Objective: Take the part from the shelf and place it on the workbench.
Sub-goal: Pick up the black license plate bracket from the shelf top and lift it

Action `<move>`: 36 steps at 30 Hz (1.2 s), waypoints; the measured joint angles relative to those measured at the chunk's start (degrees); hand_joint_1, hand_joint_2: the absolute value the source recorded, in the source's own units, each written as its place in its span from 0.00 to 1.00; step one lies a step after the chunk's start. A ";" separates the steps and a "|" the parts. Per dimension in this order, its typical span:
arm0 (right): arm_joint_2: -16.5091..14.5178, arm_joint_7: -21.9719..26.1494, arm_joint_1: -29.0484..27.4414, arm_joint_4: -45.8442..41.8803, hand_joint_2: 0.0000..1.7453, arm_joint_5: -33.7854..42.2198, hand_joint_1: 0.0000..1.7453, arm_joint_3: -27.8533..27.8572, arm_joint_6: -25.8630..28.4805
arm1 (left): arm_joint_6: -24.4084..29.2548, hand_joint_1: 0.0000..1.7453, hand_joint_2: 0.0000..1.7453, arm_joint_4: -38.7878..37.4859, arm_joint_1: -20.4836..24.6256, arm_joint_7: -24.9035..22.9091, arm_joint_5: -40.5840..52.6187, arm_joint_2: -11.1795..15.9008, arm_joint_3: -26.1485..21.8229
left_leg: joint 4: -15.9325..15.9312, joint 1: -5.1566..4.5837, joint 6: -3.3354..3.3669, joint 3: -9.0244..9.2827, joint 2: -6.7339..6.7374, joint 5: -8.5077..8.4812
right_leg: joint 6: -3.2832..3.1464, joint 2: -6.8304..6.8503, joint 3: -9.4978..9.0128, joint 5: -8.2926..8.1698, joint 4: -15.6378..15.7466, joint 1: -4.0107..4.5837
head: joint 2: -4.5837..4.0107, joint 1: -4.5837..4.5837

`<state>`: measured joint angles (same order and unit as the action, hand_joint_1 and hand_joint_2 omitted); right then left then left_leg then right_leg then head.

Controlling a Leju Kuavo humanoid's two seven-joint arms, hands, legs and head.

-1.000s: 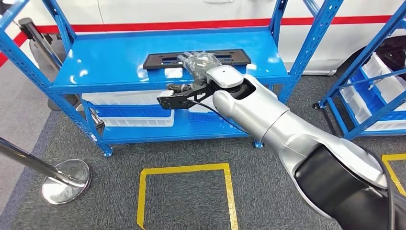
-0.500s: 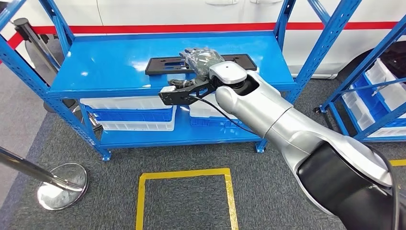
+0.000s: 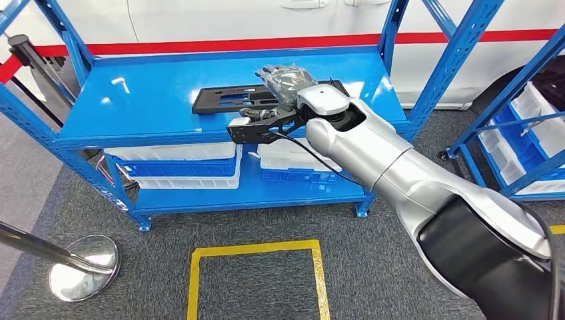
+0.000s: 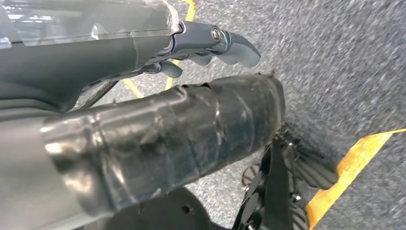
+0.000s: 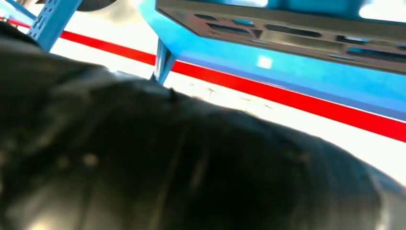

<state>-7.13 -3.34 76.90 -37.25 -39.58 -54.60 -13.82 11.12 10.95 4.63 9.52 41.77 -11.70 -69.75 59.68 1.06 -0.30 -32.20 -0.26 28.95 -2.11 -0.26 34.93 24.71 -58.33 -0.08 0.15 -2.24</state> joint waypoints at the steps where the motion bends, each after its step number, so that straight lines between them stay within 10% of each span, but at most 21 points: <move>1: -0.02 0.14 0.02 -0.01 0.00 0.26 0.00 -0.01 0.01 | 0.08 0.00 0.00 0.00 0.01 -0.01 0.02 0.03 0.00 | 2.49 0.02 -0.17 -1.20 0.04 1.09 | -0.21 0.03 -0.58 0.17 0.37 -0.25 | 0.00 -0.04; 4: -0.08 0.54 -0.43 0.04 0.00 1.10 0.00 -0.01 0.01 | 0.18 0.00 0.00 0.00 -0.04 -0.01 -0.54 0.05 -0.09 | 13.02 0.25 -0.67 -7.64 0.06 4.18 | -0.60 0.10 -1.69 1.08 0.48 -0.19 | 0.00 -0.09; 6: -0.07 0.68 -0.93 0.10 0.00 1.34 0.00 -0.01 0.08 | 0.24 0.00 0.00 0.00 -0.06 -0.01 -0.93 0.06 -0.20 | 13.33 0.27 -0.81 -9.12 0.07 1.89 | -0.53 0.04 -2.49 1.82 0.31 -0.15 | 0.01 -0.07; 10: -0.02 1.01 -1.10 0.26 0.00 1.50 0.00 -0.01 0.44 | 0.48 0.00 0.00 0.00 -0.27 0.02 -0.87 0.12 -0.29 | 1.20 0.05 -0.17 -4.69 0.15 -5.38 | 0.27 -0.16 -3.48 3.59 -0.54 0.03 | 0.00 -0.07; 16: 0.13 1.19 -1.29 0.51 0.00 1.86 0.00 0.00 0.62 | 0.64 0.00 0.00 0.00 -0.14 0.22 -0.72 0.07 -0.32 | -1.04 0.20 1.12 -3.37 0.02 -4.26 | 1.41 -0.06 -2.69 5.00 -1.95 0.19 | -0.01 -0.03; 21: 0.44 1.65 -2.51 0.83 0.00 2.12 0.00 -0.02 0.50 | 0.67 0.00 0.00 0.00 -0.13 0.23 -0.36 0.08 -0.34 | -1.38 0.27 2.11 -1.63 -0.07 -3.05 | 2.26 -0.02 6.53 8.66 -16.86 -0.34 | 0.00 0.00; 26: 0.49 2.30 -3.19 1.08 0.00 2.11 0.00 -0.02 0.33 | 0.69 0.00 0.00 0.00 -0.17 0.10 0.11 -0.01 -0.35 | -1.41 0.12 1.38 0.93 -0.25 -1.02 | 1.47 -0.05 2.96 -1.48 -3.98 -0.10 | -0.01 0.01; 32: 0.32 2.56 -3.42 1.16 0.00 1.69 0.00 -0.02 0.36 | 0.65 0.00 0.00 0.00 0.17 0.03 0.14 -0.04 -0.34 | 0.75 0.11 -0.21 0.13 -0.04 0.82 | 0.25 -0.09 0.50 0.02 -0.41 -0.28 | 0.00 0.00; 36: 0.16 2.74 -3.71 1.19 0.00 1.21 0.00 -0.05 0.22 | 0.42 0.00 0.00 0.00 0.12 -0.10 -0.03 -0.03 -0.35 | 14.00 0.21 -0.70 -8.10 -0.01 4.59 | -0.49 -0.03 -0.66 0.96 -0.33 -0.20 | 0.00 -0.04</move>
<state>-6.97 -0.61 73.19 -36.06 -38.37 -54.65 -13.60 11.54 10.95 4.75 9.42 41.74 -11.74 -70.10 73.68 1.27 -1.00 -40.30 -0.27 33.54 -2.60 -0.29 34.28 25.67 -58.66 -0.28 0.15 -2.27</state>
